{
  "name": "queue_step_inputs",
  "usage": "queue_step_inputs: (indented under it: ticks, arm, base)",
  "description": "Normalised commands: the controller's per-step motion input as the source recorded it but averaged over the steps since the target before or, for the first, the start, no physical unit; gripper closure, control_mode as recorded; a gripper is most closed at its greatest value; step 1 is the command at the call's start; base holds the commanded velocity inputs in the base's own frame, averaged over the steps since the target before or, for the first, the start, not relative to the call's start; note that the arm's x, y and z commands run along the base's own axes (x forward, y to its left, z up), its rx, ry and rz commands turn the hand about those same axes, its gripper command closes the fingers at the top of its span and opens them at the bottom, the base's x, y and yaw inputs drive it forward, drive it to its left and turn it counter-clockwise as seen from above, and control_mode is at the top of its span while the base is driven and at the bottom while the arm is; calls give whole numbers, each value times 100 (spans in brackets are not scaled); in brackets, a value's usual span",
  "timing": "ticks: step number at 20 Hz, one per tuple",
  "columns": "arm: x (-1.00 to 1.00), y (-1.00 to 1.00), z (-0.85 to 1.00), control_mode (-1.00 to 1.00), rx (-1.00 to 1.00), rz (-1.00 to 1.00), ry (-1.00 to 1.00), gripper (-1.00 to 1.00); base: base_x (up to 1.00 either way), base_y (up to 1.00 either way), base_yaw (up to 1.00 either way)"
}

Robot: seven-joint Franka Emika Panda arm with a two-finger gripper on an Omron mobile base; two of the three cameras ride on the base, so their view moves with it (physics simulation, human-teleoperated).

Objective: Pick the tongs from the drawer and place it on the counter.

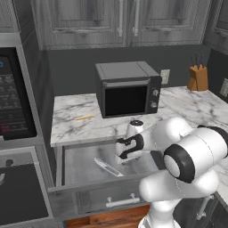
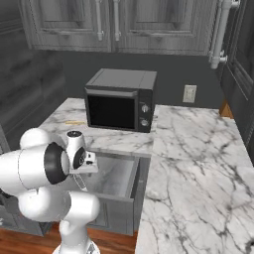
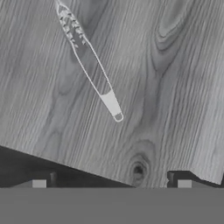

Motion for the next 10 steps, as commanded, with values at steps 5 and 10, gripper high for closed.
queue_step_inputs:
  ticks: [5,10]
  arm:
    - [52,43,-60,-100,-14,0,0,-100]
    - [48,9,-47,-100,-5,0,0,-100]
  base:
    - [0,0,0]
    - [0,0,0]
